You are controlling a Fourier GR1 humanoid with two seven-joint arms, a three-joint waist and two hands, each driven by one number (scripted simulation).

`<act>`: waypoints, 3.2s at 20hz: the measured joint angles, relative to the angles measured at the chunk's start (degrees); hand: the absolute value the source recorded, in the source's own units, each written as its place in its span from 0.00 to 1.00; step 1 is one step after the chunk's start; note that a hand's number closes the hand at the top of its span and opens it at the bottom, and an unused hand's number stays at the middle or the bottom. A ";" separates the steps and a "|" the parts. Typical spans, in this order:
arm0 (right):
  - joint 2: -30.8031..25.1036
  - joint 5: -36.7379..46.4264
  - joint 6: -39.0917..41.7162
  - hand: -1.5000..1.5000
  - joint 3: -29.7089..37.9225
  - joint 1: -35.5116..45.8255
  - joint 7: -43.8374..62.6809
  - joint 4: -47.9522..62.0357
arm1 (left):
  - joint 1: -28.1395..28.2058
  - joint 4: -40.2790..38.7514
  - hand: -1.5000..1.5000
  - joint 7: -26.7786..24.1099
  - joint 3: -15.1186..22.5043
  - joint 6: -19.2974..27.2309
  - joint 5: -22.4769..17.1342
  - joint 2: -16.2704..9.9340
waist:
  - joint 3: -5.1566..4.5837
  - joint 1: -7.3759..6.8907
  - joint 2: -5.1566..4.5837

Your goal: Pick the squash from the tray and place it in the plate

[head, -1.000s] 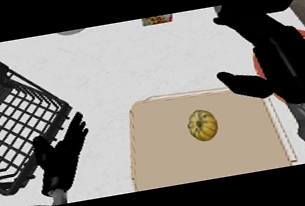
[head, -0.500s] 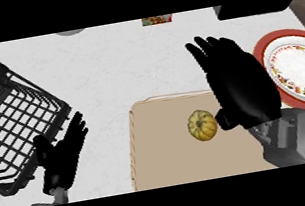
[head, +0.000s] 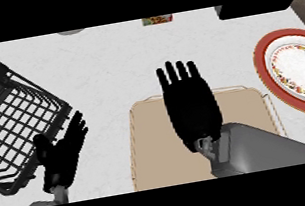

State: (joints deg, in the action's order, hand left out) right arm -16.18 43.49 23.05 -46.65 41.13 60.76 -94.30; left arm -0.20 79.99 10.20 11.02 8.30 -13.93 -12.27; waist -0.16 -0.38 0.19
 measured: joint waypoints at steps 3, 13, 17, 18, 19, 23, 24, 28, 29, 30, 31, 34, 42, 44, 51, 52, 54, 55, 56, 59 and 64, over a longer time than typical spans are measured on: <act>2.37 2.57 0.48 0.00 -1.24 -1.45 0.13 3.53 | 0.14 0.26 0.50 0.20 0.28 0.52 0.56 0.54 | 0.05 0.04 -0.04; 10.27 9.65 2.04 0.00 -0.24 -6.35 0.70 11.93 | 0.64 0.10 0.50 -0.22 0.34 0.38 1.54 1.38 | 0.12 0.32 -0.10; 12.86 12.45 2.07 0.00 0.27 -9.32 0.35 13.72 | 0.74 0.50 0.50 0.18 -0.62 -0.80 1.15 0.57 | 0.13 0.30 -0.10; 13.36 13.41 1.96 0.00 0.39 -10.05 0.12 14.04 | 1.00 1.21 0.50 0.64 -0.29 -0.59 1.48 0.78 | 0.14 0.29 -0.11; 13.41 14.29 1.95 0.00 0.71 -10.60 -0.36 14.44 | 0.77 2.11 0.50 1.77 -0.40 -0.29 1.50 0.76 | 0.14 0.28 -0.10; 14.37 18.13 2.23 0.00 1.39 -11.22 -1.17 16.60 | 0.40 2.03 0.50 1.91 -0.75 -0.20 1.82 1.30 | 0.14 0.26 -0.12; 14.35 19.13 2.26 0.00 1.59 -11.54 -1.33 17.24 | 0.42 2.91 0.50 2.80 -0.74 0.11 1.90 1.27 | 0.15 0.24 -0.10; 14.42 22.70 2.74 0.00 2.61 -12.48 -1.89 18.47 | 0.81 2.20 0.50 1.79 -1.96 -1.60 1.34 0.47 | 0.14 0.28 -0.12; 14.60 23.27 2.98 0.00 3.08 -12.39 -2.00 18.93 | 1.45 2.54 0.50 1.77 -1.79 -1.61 1.48 0.62 | 0.14 0.22 -0.12; 14.74 24.13 3.12 0.00 2.98 -13.30 -1.97 18.75 | 1.83 2.84 0.50 1.78 -1.88 -1.83 1.45 0.51 | 0.14 0.25 -0.10; 14.86 25.07 3.10 0.00 3.25 -13.58 -2.33 19.48 | 1.47 2.83 0.50 2.05 -1.96 -1.78 1.60 0.65 | 0.14 0.25 -0.12; 14.82 26.59 2.93 0.00 4.59 -14.31 -3.44 21.35 | 1.09 1.46 0.50 1.45 -2.11 -1.87 2.25 1.37 | 0.14 0.24 -0.16; 15.36 29.40 3.39 1.00 8.01 -16.33 -6.59 25.65 | 1.36 2.26 0.50 1.78 -2.86 -2.30 3.22 2.18 | 0.14 0.10 0.01; 15.37 29.91 5.02 1.00 8.51 -15.38 -8.17 26.49 | 1.22 2.64 0.50 2.32 -2.40 -1.72 3.89 2.88 | 0.13 0.07 0.03; 15.58 34.31 6.79 1.00 8.26 -16.21 -10.95 25.88 | 1.14 2.57 0.50 2.57 -3.85 -3.11 4.19 2.85 | 0.09 0.08 0.25; 15.22 35.02 7.29 1.00 8.25 -16.06 -11.43 25.38 | 1.82 3.12 0.50 2.51 -3.65 -3.01 4.51 3.04 | 0.11 0.10 0.19; 14.94 36.30 6.88 1.00 7.23 -17.16 -11.87 23.38 | 1.60 1.85 0.50 1.38 -4.21 -3.40 4.49 3.31 | 0.11 0.25 0.08; 14.84 36.22 4.71 1.00 6.96 -18.86 -12.17 21.78 | 1.64 1.35 0.50 0.84 -4.30 -3.20 4.71 3.52 | 0.10 0.43 0.10; 14.45 35.63 2.45 1.00 6.89 -20.70 -12.96 19.42 | 1.68 1.16 0.50 0.87 -4.39 -3.11 4.64 3.68 | 0.11 0.78 0.13; 15.19 31.61 -5.58 1.00 6.98 -26.66 -15.73 12.11 | 1.69 1.02 0.50 1.09 -5.15 -2.88 4.36 3.41 | 0.27 1.86 0.28; 14.24 27.90 -21.05 1.00 6.45 -34.00 -21.64 -1.38 | 2.49 1.44 0.50 1.00 -5.83 -3.17 3.91 2.87 | 0.39 2.76 0.58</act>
State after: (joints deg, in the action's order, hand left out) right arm -1.94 71.39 2.00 -40.20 7.13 39.11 -95.69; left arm 2.29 81.43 11.20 5.19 5.13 -10.01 -9.39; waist 0.24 2.38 0.77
